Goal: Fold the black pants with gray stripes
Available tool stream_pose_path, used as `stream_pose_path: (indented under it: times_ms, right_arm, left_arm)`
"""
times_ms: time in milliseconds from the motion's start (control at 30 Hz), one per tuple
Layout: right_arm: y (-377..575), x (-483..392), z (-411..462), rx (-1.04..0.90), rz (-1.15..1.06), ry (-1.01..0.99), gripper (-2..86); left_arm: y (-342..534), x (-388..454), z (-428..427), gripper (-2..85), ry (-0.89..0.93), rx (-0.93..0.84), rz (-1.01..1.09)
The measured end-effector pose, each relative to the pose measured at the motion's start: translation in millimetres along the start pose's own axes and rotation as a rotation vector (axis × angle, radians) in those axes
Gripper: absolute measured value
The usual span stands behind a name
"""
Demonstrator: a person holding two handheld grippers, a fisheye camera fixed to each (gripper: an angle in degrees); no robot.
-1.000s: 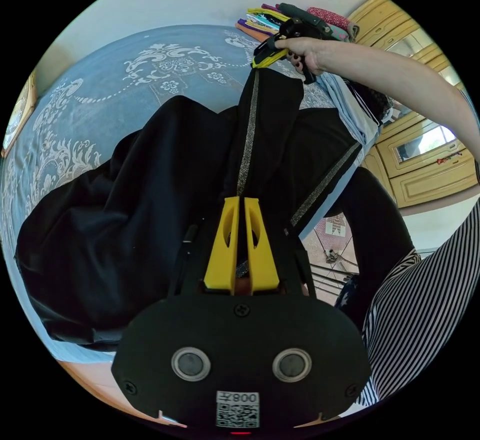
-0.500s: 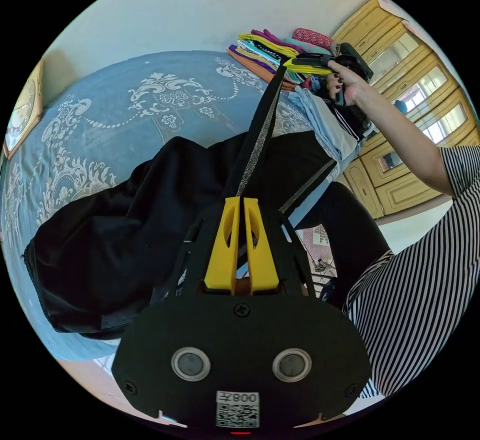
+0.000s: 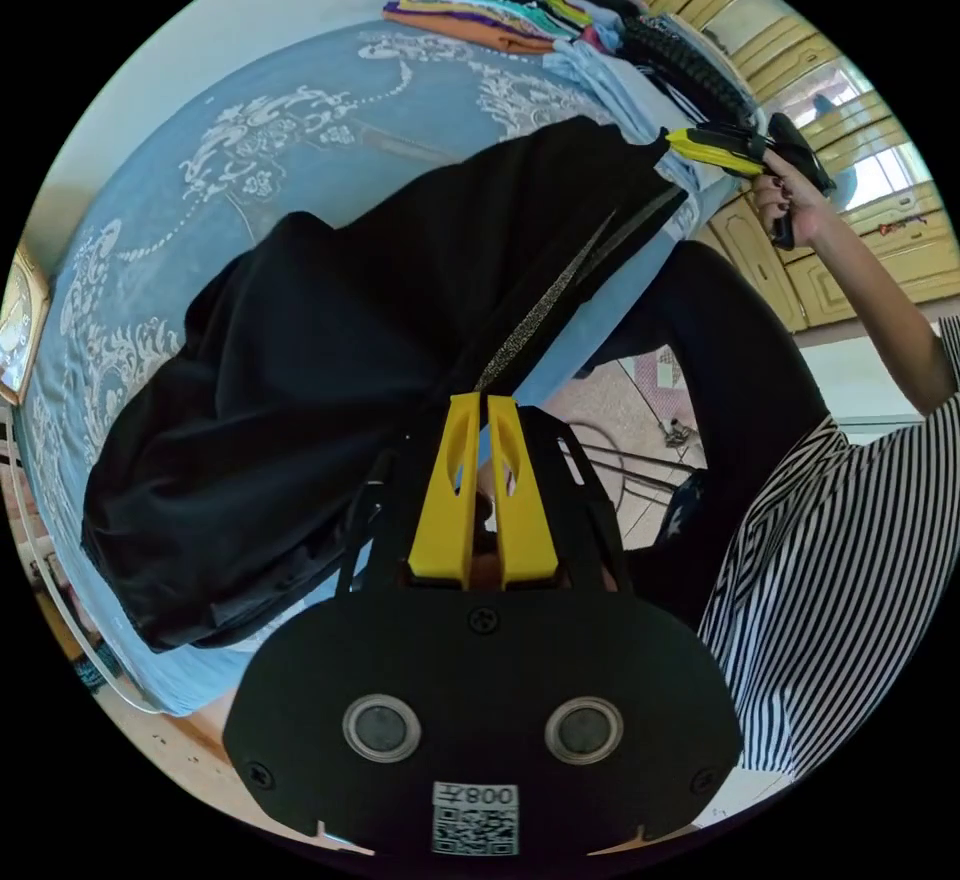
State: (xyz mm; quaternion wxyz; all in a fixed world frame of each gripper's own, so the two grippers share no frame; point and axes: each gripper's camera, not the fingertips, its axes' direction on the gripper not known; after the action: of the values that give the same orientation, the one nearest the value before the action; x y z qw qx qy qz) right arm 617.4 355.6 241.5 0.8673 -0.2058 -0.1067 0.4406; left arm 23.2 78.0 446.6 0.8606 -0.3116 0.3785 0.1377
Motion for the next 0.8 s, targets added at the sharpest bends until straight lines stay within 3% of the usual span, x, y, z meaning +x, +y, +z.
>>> stream_pose_path:
  times_ms: [433,633,800]
  right_arm:
    - [41,157,-3,0.01,0.091,-0.119,1.3]
    - [49,195,-7,0.008,0.057,-0.133,1.3]
    - [53,217,-8,-0.008,0.025,-0.108,1.3]
  left_arm:
    - [-91,20,28,2.5,0.141,0.135,0.091]
    - [-215,35,71,4.0,0.182,0.178,0.182]
    - [-322,56,126,5.2,0.099,0.078,0.267]
